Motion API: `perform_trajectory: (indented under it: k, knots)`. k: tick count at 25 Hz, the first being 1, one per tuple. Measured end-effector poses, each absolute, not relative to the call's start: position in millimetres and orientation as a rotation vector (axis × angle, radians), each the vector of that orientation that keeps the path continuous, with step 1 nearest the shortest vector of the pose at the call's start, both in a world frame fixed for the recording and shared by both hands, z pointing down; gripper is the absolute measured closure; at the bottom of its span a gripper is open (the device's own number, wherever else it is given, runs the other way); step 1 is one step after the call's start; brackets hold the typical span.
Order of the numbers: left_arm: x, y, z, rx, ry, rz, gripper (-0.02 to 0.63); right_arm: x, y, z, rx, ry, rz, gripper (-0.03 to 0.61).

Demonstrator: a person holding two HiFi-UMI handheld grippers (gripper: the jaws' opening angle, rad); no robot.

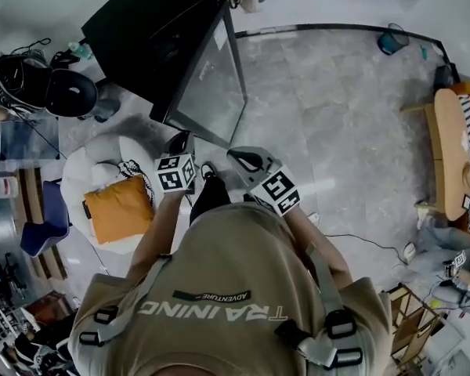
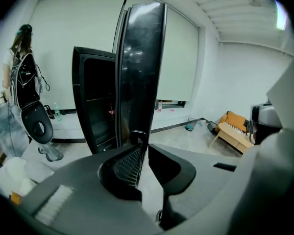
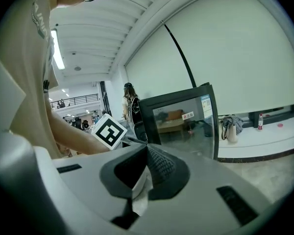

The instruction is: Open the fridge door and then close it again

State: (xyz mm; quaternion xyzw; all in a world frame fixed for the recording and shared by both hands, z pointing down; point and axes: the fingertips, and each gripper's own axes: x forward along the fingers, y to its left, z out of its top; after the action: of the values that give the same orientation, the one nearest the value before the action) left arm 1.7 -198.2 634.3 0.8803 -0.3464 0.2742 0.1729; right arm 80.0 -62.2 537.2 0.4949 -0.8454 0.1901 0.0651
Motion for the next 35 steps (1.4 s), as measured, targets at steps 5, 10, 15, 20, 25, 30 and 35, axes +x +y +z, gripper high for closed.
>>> perform_trajectory:
  k: [5,10,15,20,25,30,35]
  knots:
    - [10,-184,636,2.476,-1.000,0.785,0.575,98,-37,536,1.581,-2.538,0.510,0.583]
    - [20,-167,637,2.483,-0.929,0.794,0.577,101,-24,537,1.631,-2.477,0.500,0.583]
    - [27,-154,636,2.504,-0.892,0.802,0.577,93,-13,523,1.714,-2.435,0.503,0.583]
    - [32,-143,635,2.528,-0.852,0.781,0.577,90,-2,516,1.752,-2.359,0.501,0.583]
    - [45,-136,633,2.546,-0.841,0.727,0.577,97,17,519,1.826,-2.277,0.547,0.583]
    - [53,-122,633,2.530,-0.837,0.740,0.577,115,31,524,1.857,-2.282,0.567,0.583]
    - [69,-110,631,2.522,-0.888,0.724,0.577,143,27,526,1.825,-2.333,0.572,0.583]
